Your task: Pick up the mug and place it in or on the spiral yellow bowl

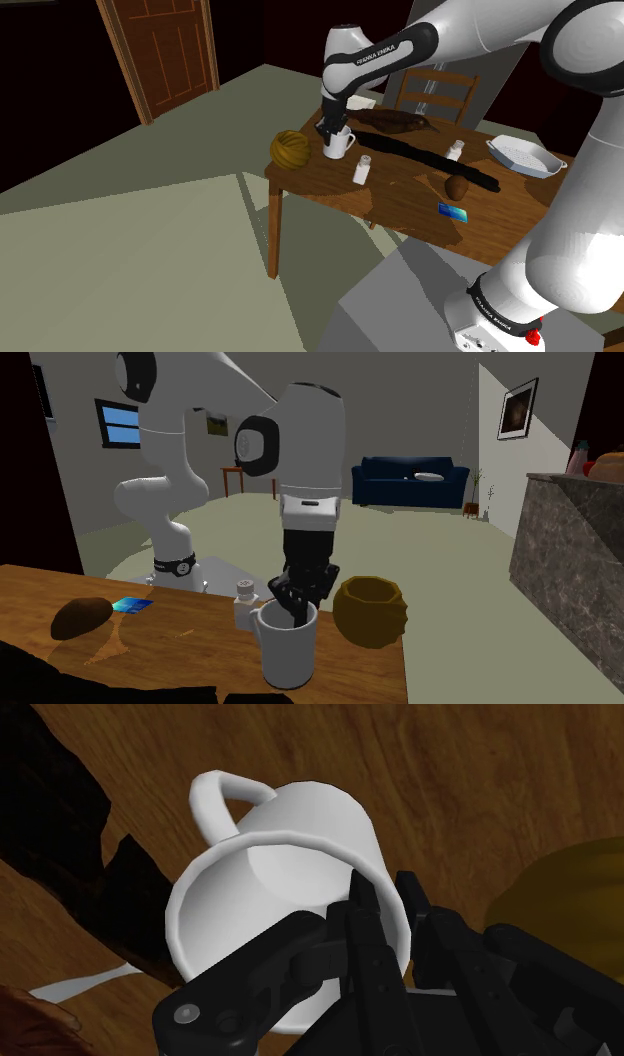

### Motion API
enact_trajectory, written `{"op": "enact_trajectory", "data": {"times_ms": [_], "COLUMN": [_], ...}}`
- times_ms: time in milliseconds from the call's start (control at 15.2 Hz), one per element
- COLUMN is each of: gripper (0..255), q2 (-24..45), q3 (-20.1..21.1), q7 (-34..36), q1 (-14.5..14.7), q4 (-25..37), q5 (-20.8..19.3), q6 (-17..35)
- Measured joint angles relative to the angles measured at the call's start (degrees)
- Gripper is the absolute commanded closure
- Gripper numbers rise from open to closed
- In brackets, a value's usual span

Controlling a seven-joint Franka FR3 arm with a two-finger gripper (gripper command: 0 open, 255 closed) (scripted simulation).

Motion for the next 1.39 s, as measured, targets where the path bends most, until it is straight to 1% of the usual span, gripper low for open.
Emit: {"op": "enact_trajectory", "data": {"times_ms": [594, 1386], "gripper": [255, 255], "q2": [-2.8, -5.2], "q3": [0.1, 0.1], "q7": [-0.5, -1.0], "q1": [0.0, 0.1], "q4": [3.0, 9.4], "q5": [0.3, 0.5], "q6": [-5.7, -14.6]}}
